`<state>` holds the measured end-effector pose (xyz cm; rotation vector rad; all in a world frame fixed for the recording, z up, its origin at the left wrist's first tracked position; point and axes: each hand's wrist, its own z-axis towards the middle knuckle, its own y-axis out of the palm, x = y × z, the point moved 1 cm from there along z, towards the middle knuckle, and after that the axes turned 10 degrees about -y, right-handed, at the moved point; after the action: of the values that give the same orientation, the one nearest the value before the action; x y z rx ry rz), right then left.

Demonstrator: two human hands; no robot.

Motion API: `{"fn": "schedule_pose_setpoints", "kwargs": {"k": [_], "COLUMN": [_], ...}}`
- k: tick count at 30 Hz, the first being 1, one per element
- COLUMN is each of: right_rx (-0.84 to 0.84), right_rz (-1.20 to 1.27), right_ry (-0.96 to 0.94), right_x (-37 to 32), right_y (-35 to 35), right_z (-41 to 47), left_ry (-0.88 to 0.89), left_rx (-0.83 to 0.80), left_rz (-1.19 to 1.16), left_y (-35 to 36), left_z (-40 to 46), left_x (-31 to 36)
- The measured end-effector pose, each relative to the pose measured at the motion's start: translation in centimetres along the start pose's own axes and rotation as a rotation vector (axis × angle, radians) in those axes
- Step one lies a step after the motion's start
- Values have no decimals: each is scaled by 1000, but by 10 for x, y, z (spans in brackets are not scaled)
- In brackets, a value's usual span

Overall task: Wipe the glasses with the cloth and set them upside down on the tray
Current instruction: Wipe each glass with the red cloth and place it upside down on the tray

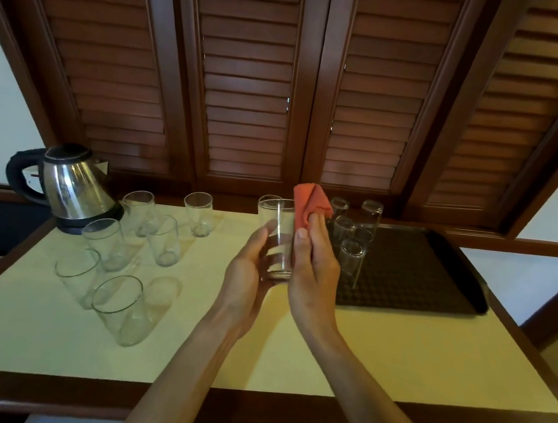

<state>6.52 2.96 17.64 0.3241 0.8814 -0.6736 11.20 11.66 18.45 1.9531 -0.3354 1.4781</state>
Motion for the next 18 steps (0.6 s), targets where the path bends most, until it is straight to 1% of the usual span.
{"fn": "schedule_pose_setpoints", "kwargs": {"k": [2, 4, 6, 8, 9, 12, 13, 14, 16, 17, 18], "right_rx": [-70, -136, -78, 14, 13, -117, -136, -116, -8, 28, 26], "right_rz": [-63, -77, -36, -70, -93, -113, -93, -67, 8, 8, -22], "right_ry": [-127, -187, -109, -20, -25, -119, -159, -167, -47, -4, -16], "right_x": [-2, -2, 5, 5, 5, 5, 5, 7, 5, 1, -2], "right_y": [6, 8, 4, -2, -3, 5, 6, 4, 0, -1, -1], "right_z": [-11, -23, -10, 9, 12, -11, -20, -21, -6, 2, 4], "left_ry": [2, 28, 37, 34, 36, 67, 67, 50, 1, -20, -26], "left_rx": [8, 18, 0, -2, 9, 76, 85, 75, 26, -6, -23], "left_rz": [14, 8, 56, 108, 101, 31, 13, -9, 4, 22, 32], "left_y": [0, -2, -2, 1, 1, -2, -2, -1, 3, 5, 6], "left_z": [6, 13, 14, 12, 12, 17, 18, 18, 12, 11, 9], "left_x": [10, 19, 17, 9, 7, 12, 15, 16, 12, 8, 6]}}
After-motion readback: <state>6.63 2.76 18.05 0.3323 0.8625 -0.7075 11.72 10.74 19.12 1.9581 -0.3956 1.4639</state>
